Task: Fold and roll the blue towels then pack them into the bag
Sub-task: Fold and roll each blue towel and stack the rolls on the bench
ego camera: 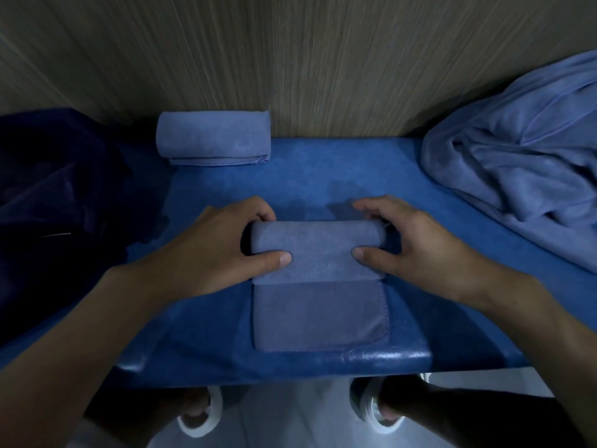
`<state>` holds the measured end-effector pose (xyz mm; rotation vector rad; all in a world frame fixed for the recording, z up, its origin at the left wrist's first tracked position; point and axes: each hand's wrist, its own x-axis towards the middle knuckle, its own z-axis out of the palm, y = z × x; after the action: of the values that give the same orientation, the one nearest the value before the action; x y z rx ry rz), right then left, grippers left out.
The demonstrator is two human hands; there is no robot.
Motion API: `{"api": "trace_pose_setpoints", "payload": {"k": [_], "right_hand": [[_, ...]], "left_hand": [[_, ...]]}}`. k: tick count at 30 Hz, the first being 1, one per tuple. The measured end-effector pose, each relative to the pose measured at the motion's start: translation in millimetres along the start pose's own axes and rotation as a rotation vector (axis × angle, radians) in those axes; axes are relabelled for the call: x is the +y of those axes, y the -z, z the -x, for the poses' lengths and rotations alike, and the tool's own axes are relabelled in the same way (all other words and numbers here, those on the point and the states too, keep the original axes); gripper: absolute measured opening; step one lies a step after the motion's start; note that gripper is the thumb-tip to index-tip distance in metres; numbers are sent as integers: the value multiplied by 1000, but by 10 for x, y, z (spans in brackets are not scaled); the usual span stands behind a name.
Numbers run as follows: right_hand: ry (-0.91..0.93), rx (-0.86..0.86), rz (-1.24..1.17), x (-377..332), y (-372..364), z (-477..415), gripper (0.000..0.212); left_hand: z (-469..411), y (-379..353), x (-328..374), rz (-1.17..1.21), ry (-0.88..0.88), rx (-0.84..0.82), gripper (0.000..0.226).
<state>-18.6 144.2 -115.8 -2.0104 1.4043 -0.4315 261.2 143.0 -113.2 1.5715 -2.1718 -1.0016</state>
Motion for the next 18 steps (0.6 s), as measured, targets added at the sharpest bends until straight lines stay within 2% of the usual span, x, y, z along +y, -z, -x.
{"api": "trace_pose_setpoints", "payload": {"k": [4,8,11,13,15,18], "right_hand": [[69,108,-15,-29,-12,-43,55],[155,184,6,-81,-28,-50,43],[216,216,108,-119,-48,-60,40],[266,196,202,-147,-55,-45,41],[300,116,276,-164,-57,-4,43],[308,-3,287,-183,-85,82,45]], "left_hand": [[-22,-17,28,96,-29,135,38],[-19,-27,61,47,-125,224,47],[-32,-51,85,-107,-270,245,31],[-36,-64,69,-155,-325,234,30],[-34,-81,31,-201,-342,182,39],[-2,-83,7,-250,-368,78,36]]}}
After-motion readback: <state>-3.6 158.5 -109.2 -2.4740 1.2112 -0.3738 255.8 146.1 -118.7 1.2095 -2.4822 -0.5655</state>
